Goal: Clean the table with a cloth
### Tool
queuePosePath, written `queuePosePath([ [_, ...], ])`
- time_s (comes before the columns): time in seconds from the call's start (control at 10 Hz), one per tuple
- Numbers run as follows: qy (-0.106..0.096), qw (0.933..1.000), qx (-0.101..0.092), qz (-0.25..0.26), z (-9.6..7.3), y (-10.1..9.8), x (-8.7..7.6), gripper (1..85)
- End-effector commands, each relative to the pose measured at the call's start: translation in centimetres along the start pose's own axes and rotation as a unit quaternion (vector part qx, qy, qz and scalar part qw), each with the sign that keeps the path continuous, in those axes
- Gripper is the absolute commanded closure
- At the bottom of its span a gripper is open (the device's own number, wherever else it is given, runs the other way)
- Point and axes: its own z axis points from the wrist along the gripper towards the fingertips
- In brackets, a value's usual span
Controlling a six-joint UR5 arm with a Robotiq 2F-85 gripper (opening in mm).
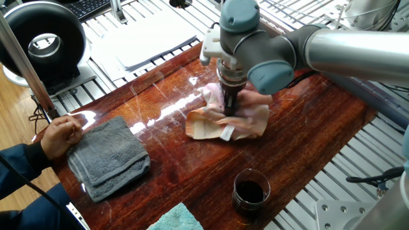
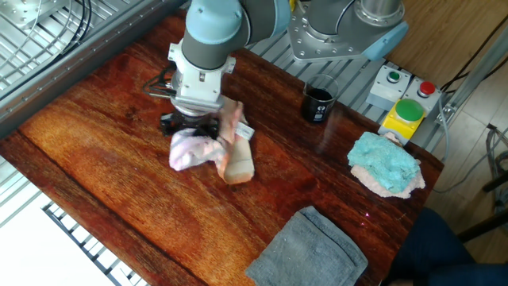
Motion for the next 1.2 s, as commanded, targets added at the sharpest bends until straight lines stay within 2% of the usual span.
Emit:
queuePosePath([
  [0.0, -0.016, 0.9963, 0.046, -0.07, -0.3, -2.8, -0.7, 84.7],
  [0.2, -0.037, 0.9904, 0.07, -0.113, -0.7, -4.4, -2.0, 84.7],
  [0.4, -0.039, 0.9849, 0.09, -0.143, -1.6, -6.5, -2.7, 84.7],
  [0.7, -0.047, 0.9847, 0.077, -0.149, -2.4, -8.4, -3.1, 84.7],
  [0.8, -0.041, 0.9839, 0.077, -0.156, -2.7, -9.7, -2.7, 84.7],
  [1.0, -0.025, 0.9909, 0.022, -0.131, -3.5, -10.0, -0.5, 84.7],
  [1.1, -0.01, 0.9965, -0.039, -0.074, -4.2, -7.9, 1.2, 84.7],
])
